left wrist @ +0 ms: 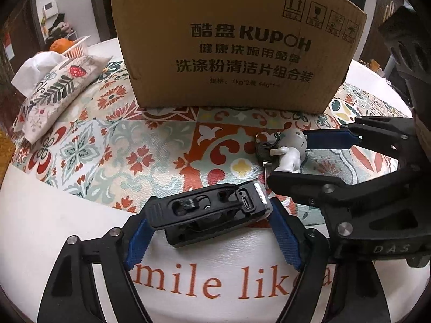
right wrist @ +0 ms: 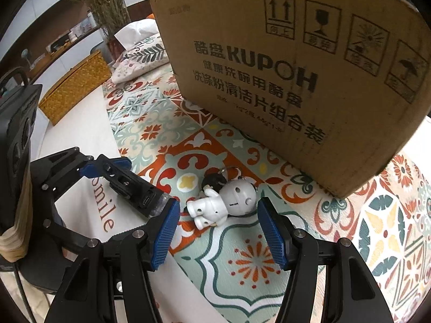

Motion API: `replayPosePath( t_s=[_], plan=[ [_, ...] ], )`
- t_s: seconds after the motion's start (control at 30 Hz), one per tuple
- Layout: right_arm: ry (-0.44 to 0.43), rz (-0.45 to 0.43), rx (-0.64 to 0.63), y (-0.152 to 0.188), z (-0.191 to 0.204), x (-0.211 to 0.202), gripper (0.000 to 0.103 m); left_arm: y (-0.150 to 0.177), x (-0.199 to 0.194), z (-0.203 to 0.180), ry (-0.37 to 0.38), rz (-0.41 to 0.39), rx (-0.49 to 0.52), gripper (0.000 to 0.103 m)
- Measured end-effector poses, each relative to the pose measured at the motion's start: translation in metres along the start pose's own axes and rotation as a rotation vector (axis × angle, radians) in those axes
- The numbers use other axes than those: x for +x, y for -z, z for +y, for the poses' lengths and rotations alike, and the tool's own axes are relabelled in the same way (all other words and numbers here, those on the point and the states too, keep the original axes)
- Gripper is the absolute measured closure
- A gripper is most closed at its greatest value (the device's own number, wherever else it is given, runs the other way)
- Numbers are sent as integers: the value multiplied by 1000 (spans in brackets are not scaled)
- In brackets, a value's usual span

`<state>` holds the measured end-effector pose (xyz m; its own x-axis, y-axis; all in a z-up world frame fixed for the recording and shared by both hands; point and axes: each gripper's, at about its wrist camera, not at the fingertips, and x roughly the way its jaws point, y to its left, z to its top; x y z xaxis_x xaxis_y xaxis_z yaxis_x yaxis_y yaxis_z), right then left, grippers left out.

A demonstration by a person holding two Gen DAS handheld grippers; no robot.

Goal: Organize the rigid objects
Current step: 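Grasp the black clip device with the left gripper while the right grasps the white figurine, then lift and carry the black device and white figurine over the box with both grippers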

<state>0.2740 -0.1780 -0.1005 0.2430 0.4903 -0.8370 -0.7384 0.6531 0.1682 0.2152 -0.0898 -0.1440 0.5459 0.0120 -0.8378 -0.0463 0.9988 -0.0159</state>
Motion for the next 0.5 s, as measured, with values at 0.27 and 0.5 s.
replayPosePath(
  t_s=[0.27, 0.5],
  plan=[
    [43, 7, -19, -4, 8, 9, 42, 4, -4, 13, 6, -18, 16, 27],
    [101, 2, -22, -2, 12, 9, 49, 6, -6, 16, 9, -20, 26, 27]
  ],
)
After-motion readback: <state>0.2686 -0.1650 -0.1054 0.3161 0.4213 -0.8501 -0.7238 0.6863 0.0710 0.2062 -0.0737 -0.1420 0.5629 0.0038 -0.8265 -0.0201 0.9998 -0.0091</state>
